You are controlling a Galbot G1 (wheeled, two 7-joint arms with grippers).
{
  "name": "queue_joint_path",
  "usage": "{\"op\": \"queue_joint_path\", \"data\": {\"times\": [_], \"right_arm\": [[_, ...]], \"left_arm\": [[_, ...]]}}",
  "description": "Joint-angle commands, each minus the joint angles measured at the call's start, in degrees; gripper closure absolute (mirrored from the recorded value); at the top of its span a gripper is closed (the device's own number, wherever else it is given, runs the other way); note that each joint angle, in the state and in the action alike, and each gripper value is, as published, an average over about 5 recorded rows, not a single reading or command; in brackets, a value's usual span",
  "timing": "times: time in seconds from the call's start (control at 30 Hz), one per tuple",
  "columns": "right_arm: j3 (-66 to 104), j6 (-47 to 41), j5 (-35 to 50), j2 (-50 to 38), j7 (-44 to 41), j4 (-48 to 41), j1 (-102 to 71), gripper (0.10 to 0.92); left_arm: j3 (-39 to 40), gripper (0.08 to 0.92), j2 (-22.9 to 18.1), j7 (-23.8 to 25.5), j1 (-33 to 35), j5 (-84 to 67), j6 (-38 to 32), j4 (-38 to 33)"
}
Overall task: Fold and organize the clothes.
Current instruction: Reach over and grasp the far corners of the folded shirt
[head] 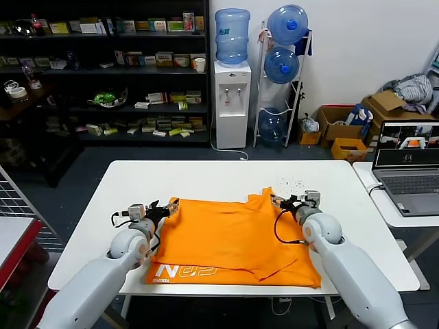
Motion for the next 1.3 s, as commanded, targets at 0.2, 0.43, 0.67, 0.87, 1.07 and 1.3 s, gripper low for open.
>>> {"op": "queue_joint_path", "data": {"times": [0.2,0.43,0.67,0.87,1.07,1.3], "right_arm": [[-3.6,-0.1,-1.1,3.6,-1.3,-8.6,5.4,0.203],[-4.2,-1.1,-1.1,4.0,-1.6,-9.8,5.7,0.227],[-4.1,-0.7,-0.6,2.9,-1.6,-8.7,5.1,0.411],[-4.0,0.9,-0.8,2.4,-2.1,-7.3,4.3,0.585],[-3.9,3.1,-0.7,2.2,-3.0,-6.3,3.9,0.758],[-3.8,4.6,-0.2,2.1,-3.2,-5.1,3.5,0.901]], "left_arm": [[4.8,0.177,-2.2,0.4,-5.9,0.0,0.6,8.1],[4.8,0.177,-2.0,-0.1,-5.1,0.5,0.8,7.5],[5.2,0.257,-2.3,0.0,-4.9,1.8,0.7,7.7],[5.3,0.43,-2.5,-0.4,-5.1,2.3,0.6,7.7],[5.3,0.603,-2.6,-0.6,-5.0,2.6,0.5,7.5],[5.1,0.803,-2.6,-0.4,-4.6,2.3,-0.7,6.8]]}}
